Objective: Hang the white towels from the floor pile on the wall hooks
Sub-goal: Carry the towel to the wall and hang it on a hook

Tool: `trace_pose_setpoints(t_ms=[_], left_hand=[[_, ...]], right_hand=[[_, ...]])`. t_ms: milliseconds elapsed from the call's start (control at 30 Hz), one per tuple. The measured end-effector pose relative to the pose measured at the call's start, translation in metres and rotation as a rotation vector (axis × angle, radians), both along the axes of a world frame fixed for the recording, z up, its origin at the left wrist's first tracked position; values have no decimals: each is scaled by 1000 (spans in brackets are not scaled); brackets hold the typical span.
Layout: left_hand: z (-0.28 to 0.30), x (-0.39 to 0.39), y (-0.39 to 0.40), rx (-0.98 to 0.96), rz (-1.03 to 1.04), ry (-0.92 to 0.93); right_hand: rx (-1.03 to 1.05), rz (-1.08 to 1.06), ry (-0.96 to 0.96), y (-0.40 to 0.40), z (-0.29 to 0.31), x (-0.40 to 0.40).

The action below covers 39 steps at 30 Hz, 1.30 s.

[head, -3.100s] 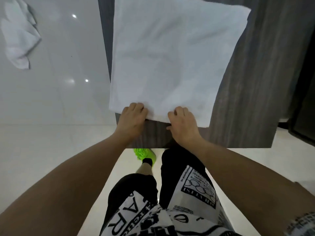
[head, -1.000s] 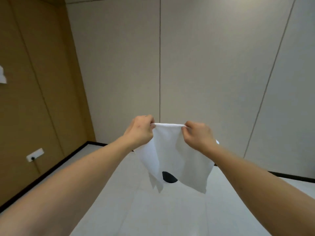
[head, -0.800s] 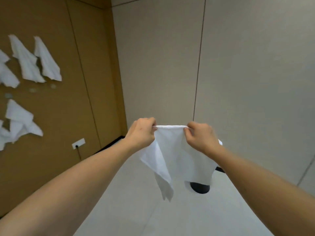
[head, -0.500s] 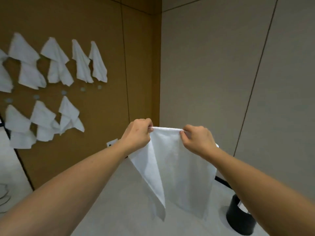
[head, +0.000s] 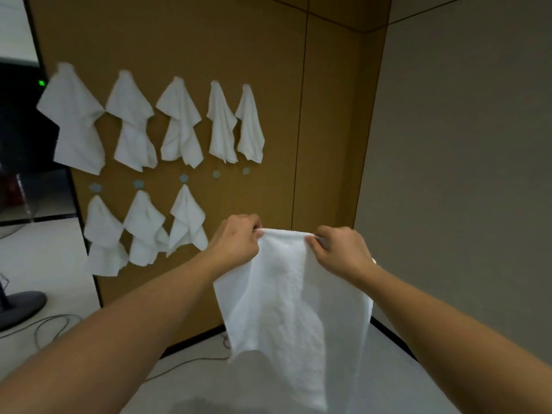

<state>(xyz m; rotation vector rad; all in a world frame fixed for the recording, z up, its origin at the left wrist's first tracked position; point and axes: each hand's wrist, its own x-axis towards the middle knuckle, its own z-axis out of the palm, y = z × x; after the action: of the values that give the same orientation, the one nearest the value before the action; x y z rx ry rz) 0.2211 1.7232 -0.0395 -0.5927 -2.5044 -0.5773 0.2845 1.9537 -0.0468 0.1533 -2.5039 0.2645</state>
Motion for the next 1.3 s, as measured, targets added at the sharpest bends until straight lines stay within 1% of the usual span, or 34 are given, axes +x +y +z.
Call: trace_pose_setpoints(t_ms=[267, 433, 567, 667, 733, 800, 900, 1100, 1200, 1300], left_hand=[[-15, -149, -5, -23, 221, 25], [-20, -245, 5, 0, 369, -26], [-15, -310, 10, 71, 406, -38], [-14, -348, 8, 84, 394, -12], [-18, -373, 5, 43, 373, 36], [-22, -400, 0, -32, 363, 79], [-31, -446, -15, -136, 361, 74], [-50, -563, -57, -142, 377, 74], [-60, -628, -84, -158, 368, 77], [-67, -692, -108, -197, 368, 18]], right_hand=[[-83, 152, 7, -3, -21, -199], [-112, 290, -70, 8, -20, -320], [-97, 375, -100, 15, -10, -409], [-156, 454, -122, 14, -10, -463], [-142, 537, -47, 11, -17, -491], [-25, 634, 106, 6, -24, -518], [39, 730, 205, -5, -32, -568], [45, 721, 270, -48, -48, -686], [31, 677, 248, -76, -58, -751], [70, 638, 225, -104, -65, -815]])
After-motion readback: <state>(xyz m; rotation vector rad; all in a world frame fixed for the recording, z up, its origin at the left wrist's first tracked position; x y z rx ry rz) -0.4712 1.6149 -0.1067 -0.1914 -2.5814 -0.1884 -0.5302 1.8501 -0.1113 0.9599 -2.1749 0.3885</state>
